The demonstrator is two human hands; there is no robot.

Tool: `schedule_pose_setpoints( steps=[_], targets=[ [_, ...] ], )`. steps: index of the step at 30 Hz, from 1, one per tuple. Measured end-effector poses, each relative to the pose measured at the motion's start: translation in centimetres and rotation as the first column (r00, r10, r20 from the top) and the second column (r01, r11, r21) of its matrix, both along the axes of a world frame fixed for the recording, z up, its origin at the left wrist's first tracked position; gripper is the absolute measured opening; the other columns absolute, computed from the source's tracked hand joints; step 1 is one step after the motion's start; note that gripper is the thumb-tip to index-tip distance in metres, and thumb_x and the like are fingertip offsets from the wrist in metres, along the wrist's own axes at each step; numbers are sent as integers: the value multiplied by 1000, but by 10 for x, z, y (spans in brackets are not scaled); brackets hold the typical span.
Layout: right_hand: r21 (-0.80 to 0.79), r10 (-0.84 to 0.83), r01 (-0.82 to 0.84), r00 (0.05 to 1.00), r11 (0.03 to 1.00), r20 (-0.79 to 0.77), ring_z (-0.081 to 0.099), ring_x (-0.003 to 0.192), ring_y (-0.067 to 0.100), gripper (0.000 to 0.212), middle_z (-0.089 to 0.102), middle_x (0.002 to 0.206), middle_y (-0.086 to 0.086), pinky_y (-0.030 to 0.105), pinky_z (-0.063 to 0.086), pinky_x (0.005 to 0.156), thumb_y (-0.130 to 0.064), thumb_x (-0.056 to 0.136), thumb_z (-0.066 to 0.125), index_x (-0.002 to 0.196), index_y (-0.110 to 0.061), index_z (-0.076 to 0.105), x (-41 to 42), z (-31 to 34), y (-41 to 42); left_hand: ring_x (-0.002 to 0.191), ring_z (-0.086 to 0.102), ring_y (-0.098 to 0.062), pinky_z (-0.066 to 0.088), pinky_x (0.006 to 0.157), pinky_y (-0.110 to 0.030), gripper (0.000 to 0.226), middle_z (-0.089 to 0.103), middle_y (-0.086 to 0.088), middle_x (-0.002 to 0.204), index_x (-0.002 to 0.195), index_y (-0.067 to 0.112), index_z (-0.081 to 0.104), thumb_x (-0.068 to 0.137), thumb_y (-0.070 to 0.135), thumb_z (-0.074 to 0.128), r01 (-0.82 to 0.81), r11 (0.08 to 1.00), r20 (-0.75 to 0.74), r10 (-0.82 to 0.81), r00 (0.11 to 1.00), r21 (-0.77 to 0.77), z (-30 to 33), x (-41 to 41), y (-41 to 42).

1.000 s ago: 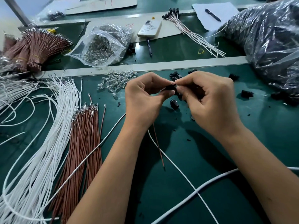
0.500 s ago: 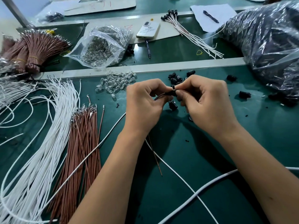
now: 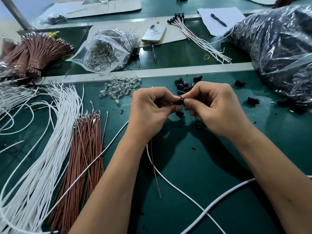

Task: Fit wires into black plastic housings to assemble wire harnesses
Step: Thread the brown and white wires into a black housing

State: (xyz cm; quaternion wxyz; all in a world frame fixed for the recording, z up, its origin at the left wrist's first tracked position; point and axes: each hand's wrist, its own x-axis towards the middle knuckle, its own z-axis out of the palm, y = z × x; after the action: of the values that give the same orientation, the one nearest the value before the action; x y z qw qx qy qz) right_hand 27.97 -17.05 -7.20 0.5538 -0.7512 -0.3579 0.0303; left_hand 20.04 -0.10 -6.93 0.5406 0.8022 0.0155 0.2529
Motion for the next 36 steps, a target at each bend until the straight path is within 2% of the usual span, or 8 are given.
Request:
schedule_pose_setpoints(
  steps=[4, 6, 9, 12, 18, 22, 28, 36],
  targets=[
    [81, 36, -26, 992, 996, -122, 60, 53, 17, 6, 70, 67, 6, 27, 47, 48, -4, 92, 72, 90, -9, 74, 0, 0, 2, 68, 74, -20, 60, 67, -29, 17, 75, -14, 76, 81, -4, 75, 69, -7, 87, 15, 999, 11, -15, 1000, -31, 1, 0, 1],
    [146, 61, -31, 977, 989, -204, 59, 53, 16, 6, 71, 67, 7, 23, 47, 49, -1, 92, 73, 92, -6, 76, -1, 1, 3, 72, 75, -22, 60, 70, -28, 17, 76, -15, 79, 82, -3, 75, 70, -10, 85, 34, 996, 12, -33, 999, -88, 1, 1, 1],
    [318, 151, -9, 894, 948, -422, 59, 55, 13, 9, 70, 70, 10, 19, 48, 50, -13, 89, 75, 93, -6, 80, -5, 7, 5, 79, 76, -33, 63, 80, -43, 23, 76, -20, 83, 83, 1, 73, 69, -16, 81, 58, 964, 3, -59, 998, -259, 2, 1, -2],
    [349, 141, 60, 841, 935, -523, 60, 55, 12, 13, 69, 69, 8, 19, 51, 50, -21, 82, 77, 86, -9, 80, -8, 12, 6, 74, 75, -22, 63, 78, -36, 23, 77, -11, 79, 78, 4, 73, 69, -14, 82, 61, 945, -10, -68, 998, -323, 3, 2, -2],
    [352, 141, 59, 845, 934, -516, 59, 52, 14, 12, 66, 64, 7, 22, 54, 49, -20, 82, 76, 70, -17, 75, -10, 18, 5, 70, 73, -15, 60, 72, -27, 24, 76, -3, 74, 75, 7, 72, 68, -13, 83, 72, 924, -8, -81, 997, -377, 5, 3, -7],
    [348, 148, 28, 871, 937, -468, 59, 53, 15, 16, 63, 64, 8, 25, 56, 50, -19, 84, 74, 68, -19, 71, -12, 19, 5, 73, 73, -23, 61, 76, -35, 21, 76, -14, 78, 76, 2, 72, 68, -15, 82, 78, 909, 0, -85, 996, -410, 6, 1, -9],
    [351, 136, 35, 882, 936, -450, 60, 54, 17, 16, 64, 67, 11, 29, 58, 50, -20, 84, 75, 74, -11, 66, -15, 19, 6, 71, 72, -20, 59, 73, -31, 20, 75, -12, 76, 76, 0, 70, 68, -16, 82, 70, 906, 7, -74, 997, -417, 7, 0, -11],
    [335, 103, 55, 894, 941, -436, 59, 52, 16, 19, 63, 64, 9, 31, 58, 49, -15, 87, 74, 71, -13, 64, -17, 20, 8, 72, 70, -28, 61, 77, -41, 18, 74, -19, 76, 74, -3, 70, 68, -15, 82, 19, 907, -16, -29, 999, -421, 9, -2, -15]
  ],
)
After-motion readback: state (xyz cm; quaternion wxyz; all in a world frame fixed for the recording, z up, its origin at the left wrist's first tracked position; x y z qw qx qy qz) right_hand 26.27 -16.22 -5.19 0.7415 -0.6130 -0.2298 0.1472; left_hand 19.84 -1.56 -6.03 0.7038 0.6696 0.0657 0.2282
